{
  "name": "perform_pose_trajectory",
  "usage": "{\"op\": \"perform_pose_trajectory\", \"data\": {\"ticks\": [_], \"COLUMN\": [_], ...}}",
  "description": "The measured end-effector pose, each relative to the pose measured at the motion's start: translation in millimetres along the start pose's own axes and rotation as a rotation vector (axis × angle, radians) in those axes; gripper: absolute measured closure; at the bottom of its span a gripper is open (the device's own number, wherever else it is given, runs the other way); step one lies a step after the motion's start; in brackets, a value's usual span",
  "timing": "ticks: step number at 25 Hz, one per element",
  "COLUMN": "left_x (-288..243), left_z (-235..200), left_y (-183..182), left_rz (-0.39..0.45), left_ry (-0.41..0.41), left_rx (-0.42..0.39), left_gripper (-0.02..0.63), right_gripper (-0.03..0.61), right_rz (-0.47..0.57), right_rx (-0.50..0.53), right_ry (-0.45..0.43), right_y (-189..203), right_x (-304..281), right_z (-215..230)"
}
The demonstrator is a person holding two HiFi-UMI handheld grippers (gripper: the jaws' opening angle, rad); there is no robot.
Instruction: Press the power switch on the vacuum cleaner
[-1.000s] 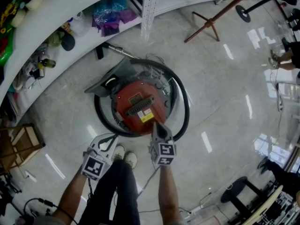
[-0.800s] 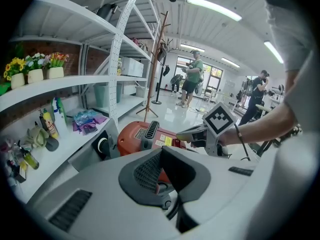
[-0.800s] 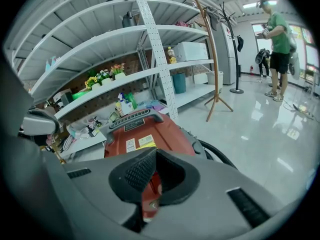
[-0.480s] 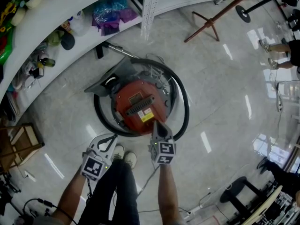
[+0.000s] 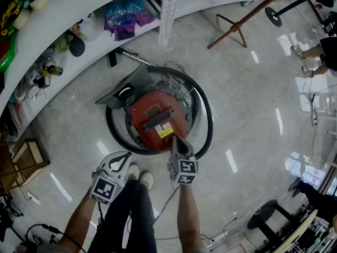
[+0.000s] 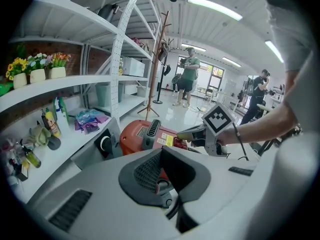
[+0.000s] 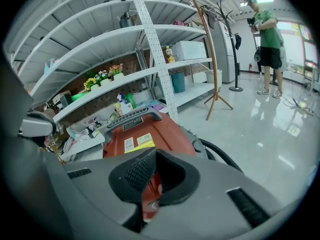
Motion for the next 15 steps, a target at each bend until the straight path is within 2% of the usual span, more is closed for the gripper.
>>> {"op": "perform_pose_trajectory", "data": {"ticks": [15], "left_x": [3.6], "left_z": [8.1], "left_y": [-11.3], "left_rz": [0.023], "left_ry": [-0.007], "left_rx": [-0.021], "left_gripper": [0.607], "right_gripper": [0.566], "right_rz": [0.033], "right_rx": [0.011], "right_ry": [-0.03], "right_y": [-2.9], "right_x": [5.7], "right_z": [-1.9]}}
Point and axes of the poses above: the fingertips, and each gripper's own axes: x backward along the fingers, z to its right, y out of its underside, the point moved 5 cm from there along x, backward along the fingers, and after that the axes turned 6 degrees about -y, right-handed, at the moved point
